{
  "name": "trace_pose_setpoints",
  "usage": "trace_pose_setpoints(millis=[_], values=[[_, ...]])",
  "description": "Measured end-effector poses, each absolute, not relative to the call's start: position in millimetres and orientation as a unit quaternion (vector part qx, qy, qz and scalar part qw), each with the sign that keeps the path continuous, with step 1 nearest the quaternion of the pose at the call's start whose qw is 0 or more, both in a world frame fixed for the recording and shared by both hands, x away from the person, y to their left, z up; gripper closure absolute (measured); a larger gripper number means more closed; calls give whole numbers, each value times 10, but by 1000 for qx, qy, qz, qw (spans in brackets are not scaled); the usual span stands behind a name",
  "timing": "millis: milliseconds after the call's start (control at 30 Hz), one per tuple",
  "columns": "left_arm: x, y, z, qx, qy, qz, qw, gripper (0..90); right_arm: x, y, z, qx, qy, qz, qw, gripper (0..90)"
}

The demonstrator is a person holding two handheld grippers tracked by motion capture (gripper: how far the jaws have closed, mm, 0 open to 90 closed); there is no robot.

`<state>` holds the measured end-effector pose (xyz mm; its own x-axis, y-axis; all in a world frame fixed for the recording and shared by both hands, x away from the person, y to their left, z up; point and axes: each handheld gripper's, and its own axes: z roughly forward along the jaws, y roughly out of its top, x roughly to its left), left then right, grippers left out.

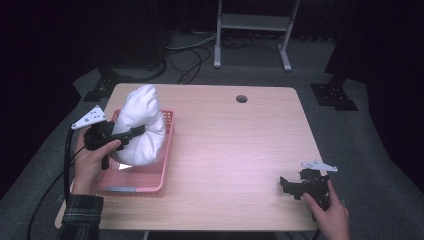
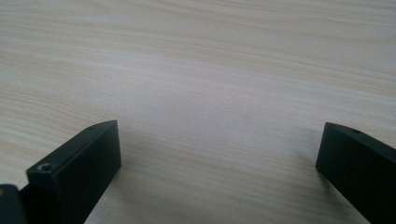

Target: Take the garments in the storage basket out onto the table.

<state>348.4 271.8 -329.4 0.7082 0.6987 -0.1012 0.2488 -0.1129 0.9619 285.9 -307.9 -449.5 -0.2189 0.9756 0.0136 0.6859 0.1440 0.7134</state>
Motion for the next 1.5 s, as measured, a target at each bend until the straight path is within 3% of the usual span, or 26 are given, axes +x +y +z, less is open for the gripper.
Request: trace_pose_setpoints(millis=[433, 1500], values=[[3381, 2561, -3008, 695, 285, 175, 636, 569, 2859, -3079, -4495, 578, 718, 306, 237, 0], [3402, 1297, -2626, 697, 201, 125, 677, 568, 2859, -3080, -4495, 578, 718, 306, 237, 0]])
